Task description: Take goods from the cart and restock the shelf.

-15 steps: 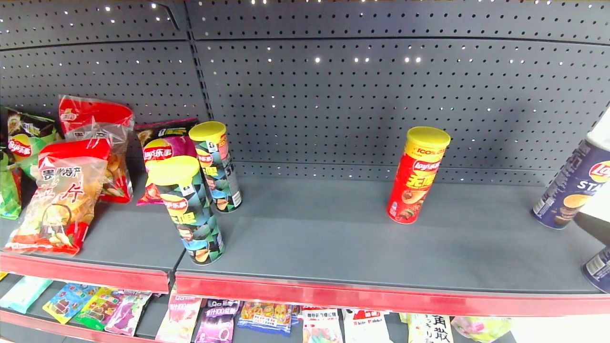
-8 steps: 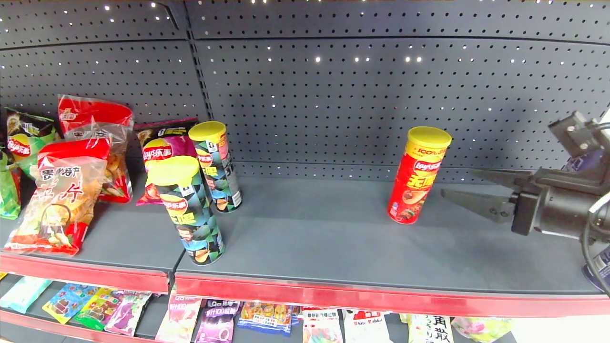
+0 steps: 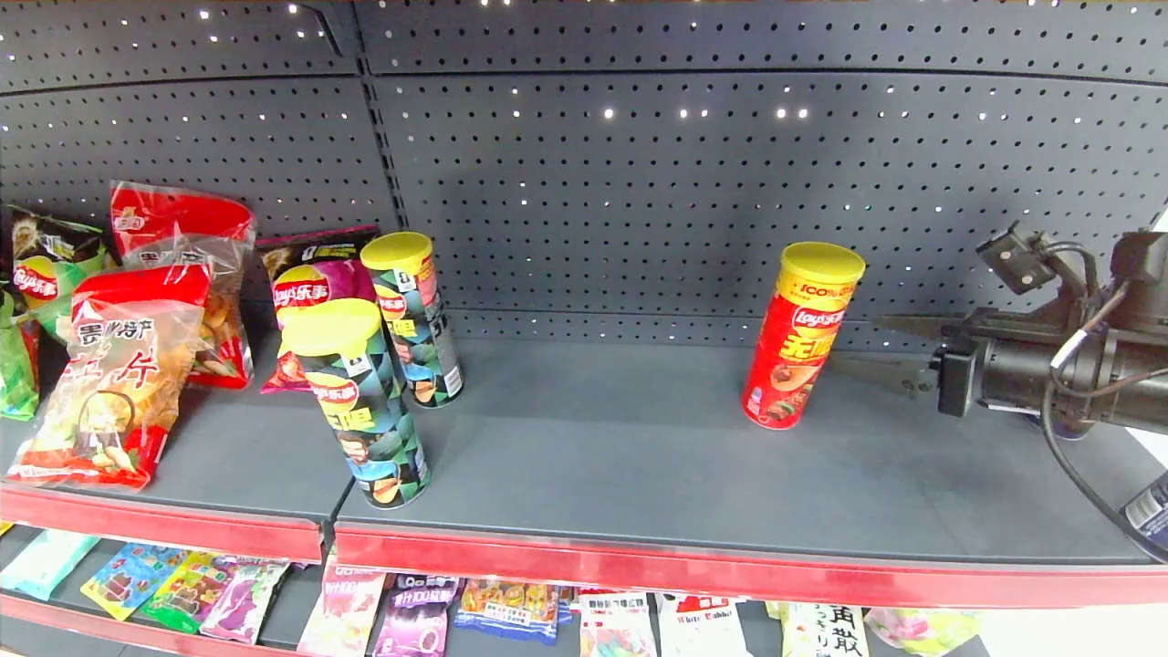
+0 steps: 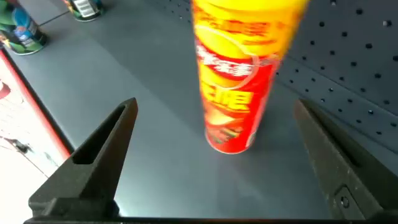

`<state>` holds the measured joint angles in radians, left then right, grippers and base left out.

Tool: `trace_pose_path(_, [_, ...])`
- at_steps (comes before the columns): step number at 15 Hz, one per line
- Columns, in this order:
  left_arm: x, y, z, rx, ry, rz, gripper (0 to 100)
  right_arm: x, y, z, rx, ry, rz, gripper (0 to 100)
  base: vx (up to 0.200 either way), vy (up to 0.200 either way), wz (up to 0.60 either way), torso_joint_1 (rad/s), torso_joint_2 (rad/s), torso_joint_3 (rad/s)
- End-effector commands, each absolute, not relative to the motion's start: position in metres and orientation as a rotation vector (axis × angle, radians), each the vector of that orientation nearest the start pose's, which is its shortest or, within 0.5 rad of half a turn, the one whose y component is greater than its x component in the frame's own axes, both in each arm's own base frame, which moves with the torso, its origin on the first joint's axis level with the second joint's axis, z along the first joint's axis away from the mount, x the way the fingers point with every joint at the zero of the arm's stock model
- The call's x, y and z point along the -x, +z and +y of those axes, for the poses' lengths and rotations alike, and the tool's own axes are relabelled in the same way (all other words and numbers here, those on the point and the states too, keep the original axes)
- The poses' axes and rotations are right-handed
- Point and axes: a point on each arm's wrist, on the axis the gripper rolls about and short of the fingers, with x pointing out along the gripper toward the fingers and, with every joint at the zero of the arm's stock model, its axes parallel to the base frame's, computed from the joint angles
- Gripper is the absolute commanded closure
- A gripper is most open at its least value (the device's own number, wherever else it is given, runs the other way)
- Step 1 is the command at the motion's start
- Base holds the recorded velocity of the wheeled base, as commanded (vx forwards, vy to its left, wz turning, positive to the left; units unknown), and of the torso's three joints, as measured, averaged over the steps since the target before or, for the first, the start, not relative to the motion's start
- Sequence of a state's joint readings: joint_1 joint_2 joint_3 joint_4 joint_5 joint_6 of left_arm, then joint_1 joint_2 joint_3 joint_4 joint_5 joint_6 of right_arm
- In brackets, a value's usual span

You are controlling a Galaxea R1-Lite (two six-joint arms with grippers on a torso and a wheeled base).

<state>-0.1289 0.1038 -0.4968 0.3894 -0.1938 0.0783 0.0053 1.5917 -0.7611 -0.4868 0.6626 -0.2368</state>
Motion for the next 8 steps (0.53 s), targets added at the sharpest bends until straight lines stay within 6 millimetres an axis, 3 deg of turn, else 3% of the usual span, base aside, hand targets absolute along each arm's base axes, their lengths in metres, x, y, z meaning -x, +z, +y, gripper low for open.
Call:
trace_pose_path(1, [0.063, 0.168, 0.004, -0.077, -0.325, -0.011, 100, -0.289, 0.183, 0.007, 0.103, 0.697, 0.262, 0, 0.000, 0.000, 0.00, 0.000, 0.00, 0.000])
trace_pose_path(8, [0.062, 0.169, 0.004, -0.077, -0.335, -0.005, 100, -0.316, 0.171, -0.001, 0.076, 0.831, 0.215, 0, 0.000, 0.000, 0.00, 0.000, 0.00, 0.000])
